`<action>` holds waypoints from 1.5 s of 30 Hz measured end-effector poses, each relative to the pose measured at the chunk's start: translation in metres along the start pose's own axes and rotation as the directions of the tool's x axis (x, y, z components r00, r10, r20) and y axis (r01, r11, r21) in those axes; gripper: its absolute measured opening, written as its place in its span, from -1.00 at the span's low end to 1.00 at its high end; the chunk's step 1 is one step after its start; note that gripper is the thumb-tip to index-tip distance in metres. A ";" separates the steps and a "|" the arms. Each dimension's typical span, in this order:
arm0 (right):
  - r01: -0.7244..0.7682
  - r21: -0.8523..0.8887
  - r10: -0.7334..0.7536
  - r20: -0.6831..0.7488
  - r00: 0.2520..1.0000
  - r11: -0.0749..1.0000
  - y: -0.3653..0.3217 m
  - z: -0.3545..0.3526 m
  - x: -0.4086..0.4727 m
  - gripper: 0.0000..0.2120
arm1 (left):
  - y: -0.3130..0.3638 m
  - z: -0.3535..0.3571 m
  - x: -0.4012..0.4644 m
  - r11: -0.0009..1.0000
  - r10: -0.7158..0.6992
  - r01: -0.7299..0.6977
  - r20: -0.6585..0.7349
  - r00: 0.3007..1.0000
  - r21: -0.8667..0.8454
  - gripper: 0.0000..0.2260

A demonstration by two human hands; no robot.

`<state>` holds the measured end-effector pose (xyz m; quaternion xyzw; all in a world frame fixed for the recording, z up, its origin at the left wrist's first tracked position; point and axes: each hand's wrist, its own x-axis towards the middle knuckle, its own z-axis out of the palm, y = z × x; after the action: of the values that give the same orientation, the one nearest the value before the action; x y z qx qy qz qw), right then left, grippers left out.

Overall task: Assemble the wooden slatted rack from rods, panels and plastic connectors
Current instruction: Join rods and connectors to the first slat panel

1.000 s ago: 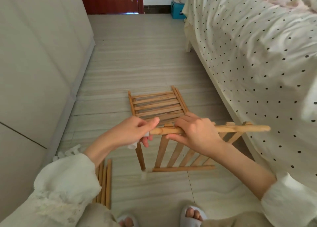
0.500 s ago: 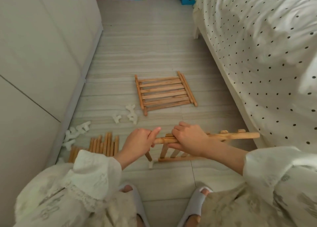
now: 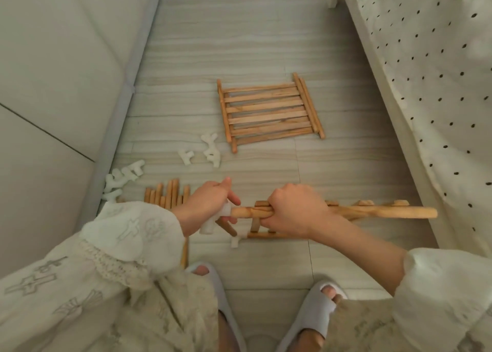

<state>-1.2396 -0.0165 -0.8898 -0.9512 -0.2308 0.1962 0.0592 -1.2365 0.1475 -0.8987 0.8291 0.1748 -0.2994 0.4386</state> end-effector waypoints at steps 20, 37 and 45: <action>-0.020 0.089 0.022 -0.029 0.999 0.996 -0.008 0.014 -0.022 -0.75 | -0.015 0.011 -0.009 0.892 0.310 -0.229 -0.160 0.937 0.389 -0.67; 0.171 0.075 -0.168 -0.049 0.985 0.982 -0.026 0.010 -0.014 -0.64 | -0.009 -0.002 -0.017 0.954 -0.170 0.154 -0.043 0.984 -0.259 -0.68; 0.241 0.181 -0.274 0.185 0.944 0.954 -0.037 0.011 -0.003 -0.75 | -0.022 0.014 -0.033 0.992 -0.010 0.043 -0.277 0.961 0.115 -0.72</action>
<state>-1.2614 0.0151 -0.8912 -0.8795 -0.3422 0.3024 0.1341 -1.2784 0.1473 -0.8967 0.8851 0.2271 -0.1968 0.3553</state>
